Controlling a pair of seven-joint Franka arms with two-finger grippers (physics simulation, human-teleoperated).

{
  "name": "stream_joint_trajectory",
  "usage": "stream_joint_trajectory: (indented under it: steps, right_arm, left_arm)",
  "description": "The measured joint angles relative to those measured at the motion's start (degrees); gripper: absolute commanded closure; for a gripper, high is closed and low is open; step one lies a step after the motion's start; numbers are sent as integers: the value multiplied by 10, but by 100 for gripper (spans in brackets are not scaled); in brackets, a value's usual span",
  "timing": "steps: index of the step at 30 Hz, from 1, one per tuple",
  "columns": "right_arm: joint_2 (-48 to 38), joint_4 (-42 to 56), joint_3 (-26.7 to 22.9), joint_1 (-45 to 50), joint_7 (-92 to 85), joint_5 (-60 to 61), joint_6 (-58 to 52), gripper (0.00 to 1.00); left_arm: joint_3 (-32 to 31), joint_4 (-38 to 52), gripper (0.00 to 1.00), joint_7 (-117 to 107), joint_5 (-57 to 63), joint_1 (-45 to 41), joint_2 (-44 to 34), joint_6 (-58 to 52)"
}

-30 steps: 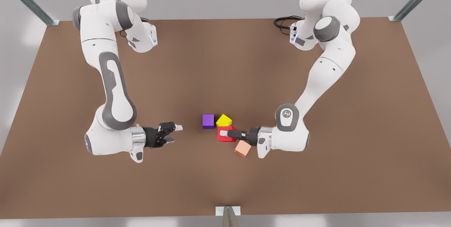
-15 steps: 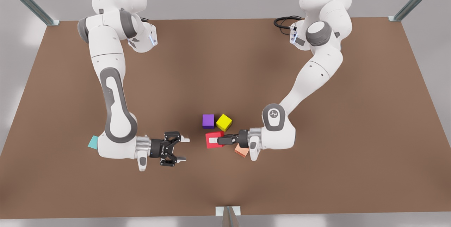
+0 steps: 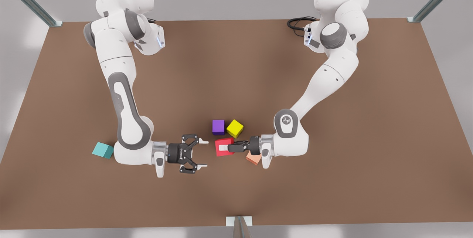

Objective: Pick up red wooden cube and pass to hand red wooden cube and place in blue wooden cube

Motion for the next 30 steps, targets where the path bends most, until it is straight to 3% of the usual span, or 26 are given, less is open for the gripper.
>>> stream_joint_trajectory:
  steps: [30]
  right_arm:
    - [12, -1, 21, 15, -156, 22, -16, 0]
  left_arm:
    - [0, 0, 43, 64, -2, -14, -1, 16]
